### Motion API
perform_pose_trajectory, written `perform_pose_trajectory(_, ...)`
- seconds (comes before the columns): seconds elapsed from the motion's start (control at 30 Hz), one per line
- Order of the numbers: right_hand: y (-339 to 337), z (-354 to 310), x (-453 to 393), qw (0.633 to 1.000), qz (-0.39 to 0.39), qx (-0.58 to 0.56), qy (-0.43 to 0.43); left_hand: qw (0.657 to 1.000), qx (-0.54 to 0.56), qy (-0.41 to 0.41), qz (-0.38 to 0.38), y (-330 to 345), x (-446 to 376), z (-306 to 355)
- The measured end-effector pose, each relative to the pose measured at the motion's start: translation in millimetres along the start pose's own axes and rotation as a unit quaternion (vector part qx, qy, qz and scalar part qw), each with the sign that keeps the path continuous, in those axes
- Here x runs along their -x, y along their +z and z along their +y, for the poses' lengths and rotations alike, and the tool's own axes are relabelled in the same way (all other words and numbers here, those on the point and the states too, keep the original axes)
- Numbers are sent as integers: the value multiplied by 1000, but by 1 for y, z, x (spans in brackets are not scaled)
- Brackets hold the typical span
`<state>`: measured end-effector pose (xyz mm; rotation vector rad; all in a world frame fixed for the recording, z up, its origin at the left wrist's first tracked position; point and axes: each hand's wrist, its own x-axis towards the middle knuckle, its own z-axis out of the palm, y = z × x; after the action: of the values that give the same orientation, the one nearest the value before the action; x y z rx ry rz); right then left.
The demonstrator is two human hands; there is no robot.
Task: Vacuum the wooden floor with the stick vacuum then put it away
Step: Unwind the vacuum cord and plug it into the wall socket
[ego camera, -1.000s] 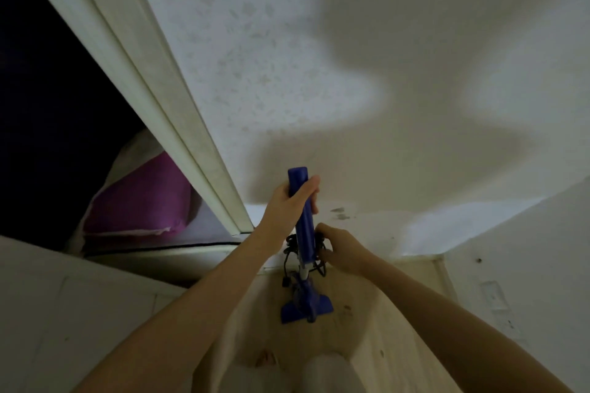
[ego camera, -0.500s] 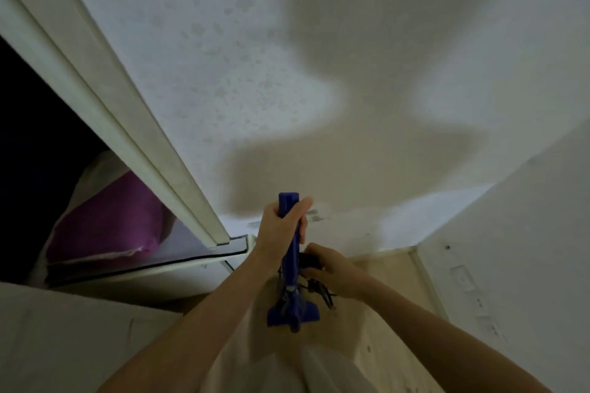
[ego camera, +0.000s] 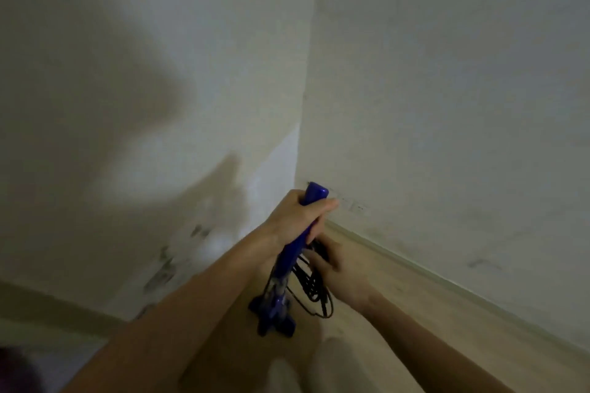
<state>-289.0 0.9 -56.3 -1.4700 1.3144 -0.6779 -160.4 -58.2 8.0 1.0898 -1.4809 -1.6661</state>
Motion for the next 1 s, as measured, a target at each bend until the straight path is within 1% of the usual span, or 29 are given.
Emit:
perform_pose_trajectory(0.07, -38, -3, 26, 994, 89, -55, 6, 998, -24, 1, -63, 39, -8, 8)
perform_pose_trajectory(0.17, -102, 22, 73, 969, 228, -71, 58, 995, -32, 2, -96, 85, -16, 14)
perform_pose_trajectory(0.3, -171, 79, 164, 914, 376, -101, 113, 993, -26, -2, -117, 156, -29, 26)
perform_pose_trajectory(0.4, -206, 124, 238, 868, 454, -140, 145, 989, -48, 5, -142, 243, -35, 36)
perform_pose_trajectory(0.53, -252, 173, 329, 833, 494, -193, 158, 989, -65, 20, -134, 369, -42, 46)
perform_pose_trajectory(0.63, -295, 195, 392, 800, 532, -230, 156, 989, -64, 28, -128, 457, -51, 51)
perform_pose_trajectory(0.7, -328, 207, 428, 785, 554, -235, 151, 989, -63, 31, -129, 510, -58, 50)
perform_pose_trajectory(0.9, -418, 241, 493, 743, 596, -261, 155, 990, -50, 17, -132, 636, -86, 43)
perform_pose_trajectory(1.0, -457, 269, 509, 723, 616, -263, 168, 985, -50, 17, -162, 694, -106, 42)
